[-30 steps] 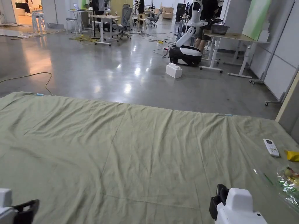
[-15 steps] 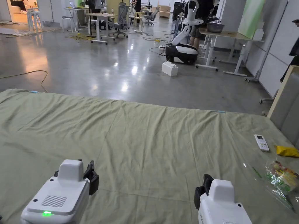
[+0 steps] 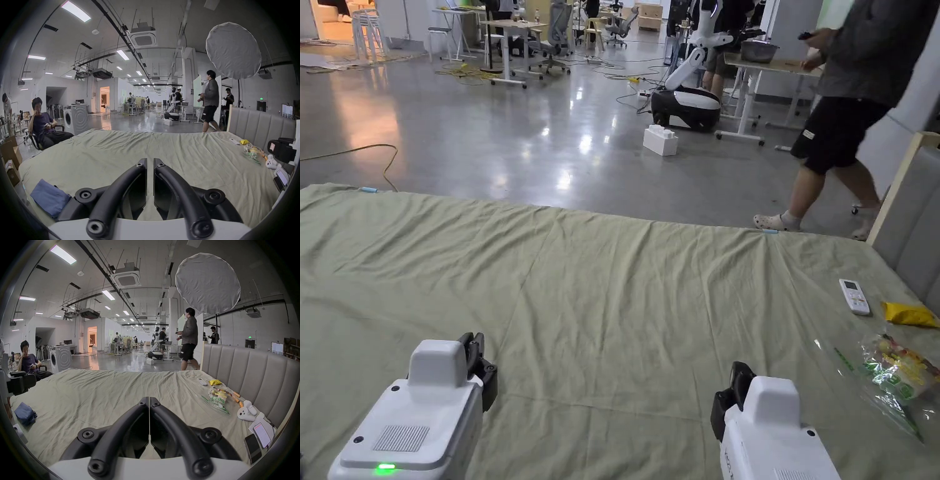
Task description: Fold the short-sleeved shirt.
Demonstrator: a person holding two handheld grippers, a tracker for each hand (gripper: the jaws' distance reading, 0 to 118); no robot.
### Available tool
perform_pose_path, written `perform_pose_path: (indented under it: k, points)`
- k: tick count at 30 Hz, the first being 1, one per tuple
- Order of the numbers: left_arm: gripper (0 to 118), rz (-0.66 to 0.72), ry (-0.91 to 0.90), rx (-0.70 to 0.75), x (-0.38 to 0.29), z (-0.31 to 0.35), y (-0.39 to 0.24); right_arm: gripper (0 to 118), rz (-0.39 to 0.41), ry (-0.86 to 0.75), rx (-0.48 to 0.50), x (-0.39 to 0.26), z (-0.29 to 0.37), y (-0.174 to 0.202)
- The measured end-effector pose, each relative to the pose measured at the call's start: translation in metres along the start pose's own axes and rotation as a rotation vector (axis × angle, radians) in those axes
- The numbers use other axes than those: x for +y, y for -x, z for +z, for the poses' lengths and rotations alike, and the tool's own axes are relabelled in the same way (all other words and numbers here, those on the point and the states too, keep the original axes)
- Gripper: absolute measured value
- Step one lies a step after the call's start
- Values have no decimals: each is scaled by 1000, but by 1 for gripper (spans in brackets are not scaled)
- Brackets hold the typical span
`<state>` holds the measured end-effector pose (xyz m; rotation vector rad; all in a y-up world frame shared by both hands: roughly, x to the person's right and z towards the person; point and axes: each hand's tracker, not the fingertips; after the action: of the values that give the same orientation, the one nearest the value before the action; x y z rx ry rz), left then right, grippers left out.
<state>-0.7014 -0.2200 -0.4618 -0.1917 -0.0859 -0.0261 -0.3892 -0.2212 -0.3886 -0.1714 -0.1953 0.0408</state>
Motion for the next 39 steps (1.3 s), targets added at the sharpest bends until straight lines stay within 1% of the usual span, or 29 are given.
perform_pose_path:
  k: [3,8,15,18,20,21,22,23,24,25,26,27,30,32,34,36,39]
  points:
    - [7,-1,-5,-5,0,1,1,1,-4,3,5,-1,0,2]
    - [7,15,-2,-2,1,1,1,1,17,-3,9,1,-1,3]
    - [7,19,-3,0,2,1,1,1,14,-5,12,2,-2,3]
    - [8,7,0,-1,2,1,0,4,35,-14,1,1,-2,4]
    - [9,-3,-7,13,2,1,1,26,33,-10,3,1,-3,4]
    - [12,-4,-5,13,2,1,1,40,30,-7,3,1,-3,4]
    - [24,-3,-2,10,2,1,1,58,27,-2,1,0,-4,4]
    - [39,-3,0,8,2,1,2,74,28,1,-5,0,-4,4]
    - [58,-4,3,7,2,1,2,87,35,2,-15,0,-5,5]
    - [78,-7,9,7,1,0,3,99,41,0,-23,0,-5,6]
    - [85,-12,15,4,1,0,3,101,45,-4,-27,0,-4,6]
    - [87,-17,15,4,-1,0,3,102,45,-10,-27,0,-4,7]
    - [87,-47,5,5,-3,2,3,103,37,-16,-12,1,-4,7]
    - [88,-56,-4,9,-2,2,3,106,25,-17,-9,1,-4,7]
    - [95,-45,-12,5,0,3,5,113,10,-32,-19,2,-3,8]
    - [97,-29,-9,0,3,1,7,117,-25,-23,-3,3,-4,6]
    - [97,-18,-8,3,3,0,9,117,-37,-32,13,5,-4,1]
